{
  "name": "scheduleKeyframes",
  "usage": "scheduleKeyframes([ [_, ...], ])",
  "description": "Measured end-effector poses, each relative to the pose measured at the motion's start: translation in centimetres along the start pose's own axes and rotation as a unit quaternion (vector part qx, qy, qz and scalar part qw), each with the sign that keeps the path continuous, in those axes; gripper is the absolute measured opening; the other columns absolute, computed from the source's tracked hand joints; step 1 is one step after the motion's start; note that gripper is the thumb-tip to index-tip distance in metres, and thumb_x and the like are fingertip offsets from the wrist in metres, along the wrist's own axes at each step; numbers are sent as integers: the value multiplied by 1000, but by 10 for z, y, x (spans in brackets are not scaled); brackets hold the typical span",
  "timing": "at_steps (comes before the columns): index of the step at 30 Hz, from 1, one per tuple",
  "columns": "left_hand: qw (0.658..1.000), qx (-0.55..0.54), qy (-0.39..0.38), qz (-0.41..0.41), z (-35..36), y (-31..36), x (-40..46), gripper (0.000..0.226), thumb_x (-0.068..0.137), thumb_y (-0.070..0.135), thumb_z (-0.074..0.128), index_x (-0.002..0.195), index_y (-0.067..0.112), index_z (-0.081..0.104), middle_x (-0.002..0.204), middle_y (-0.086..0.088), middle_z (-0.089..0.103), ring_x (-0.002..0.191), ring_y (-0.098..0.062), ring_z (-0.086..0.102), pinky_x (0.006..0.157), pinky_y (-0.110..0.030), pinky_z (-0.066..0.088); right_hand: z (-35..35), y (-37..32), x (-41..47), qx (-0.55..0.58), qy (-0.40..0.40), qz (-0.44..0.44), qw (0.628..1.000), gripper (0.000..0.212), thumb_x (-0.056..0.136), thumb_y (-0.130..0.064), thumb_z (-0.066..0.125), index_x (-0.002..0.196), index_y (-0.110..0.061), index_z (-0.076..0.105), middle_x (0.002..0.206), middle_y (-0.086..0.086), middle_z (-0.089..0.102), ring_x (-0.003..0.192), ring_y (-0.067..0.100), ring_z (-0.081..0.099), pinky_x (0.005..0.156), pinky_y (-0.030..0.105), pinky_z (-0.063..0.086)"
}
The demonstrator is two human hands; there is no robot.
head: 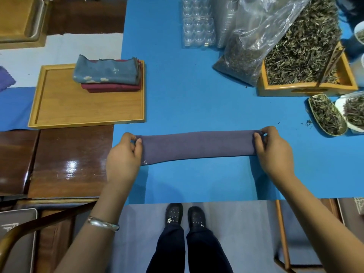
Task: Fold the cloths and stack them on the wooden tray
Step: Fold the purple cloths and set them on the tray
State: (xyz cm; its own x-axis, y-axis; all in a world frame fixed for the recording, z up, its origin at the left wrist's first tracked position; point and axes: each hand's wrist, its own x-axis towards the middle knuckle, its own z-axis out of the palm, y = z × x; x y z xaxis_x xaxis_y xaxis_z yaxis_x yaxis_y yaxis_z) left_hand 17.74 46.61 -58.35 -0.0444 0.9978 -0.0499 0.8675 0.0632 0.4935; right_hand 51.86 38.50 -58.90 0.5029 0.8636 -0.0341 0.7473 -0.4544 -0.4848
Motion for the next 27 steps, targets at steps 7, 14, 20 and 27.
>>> scheduleKeyframes([
  [7,995,45,1,-85,-22,4,-23,40,92,41,51,113,6,48,110,-22,53,94,-44,55,75,-46,45,-11,-11,-14,99,46,44,993,26,94,-29,52,112,-10,51,71,-12,53,71,15,52,59,29,33],
  [14,953,-122,-126,-247,-21,24,-22,61,86,28,66,133,8,33,137,-19,26,91,-28,44,84,-33,39,-12,-42,-49,203,15,44,978,9,95,-26,51,104,-21,53,85,-16,58,78,-7,56,59,9,42],
  [20,948,-192,-114,-227,-14,13,-16,59,82,11,69,131,8,37,87,3,55,92,-26,57,79,-36,49,-1,-72,-61,323,-81,20,943,15,95,-15,53,108,-21,57,100,-9,67,95,-1,62,78,18,52],
  [27,953,-127,-188,-201,-12,8,-23,29,74,32,72,70,9,55,60,-3,53,59,-24,51,54,-30,39,26,-111,-72,397,-237,-3,887,34,97,-11,49,130,-19,48,132,0,56,122,1,51,105,21,40],
])
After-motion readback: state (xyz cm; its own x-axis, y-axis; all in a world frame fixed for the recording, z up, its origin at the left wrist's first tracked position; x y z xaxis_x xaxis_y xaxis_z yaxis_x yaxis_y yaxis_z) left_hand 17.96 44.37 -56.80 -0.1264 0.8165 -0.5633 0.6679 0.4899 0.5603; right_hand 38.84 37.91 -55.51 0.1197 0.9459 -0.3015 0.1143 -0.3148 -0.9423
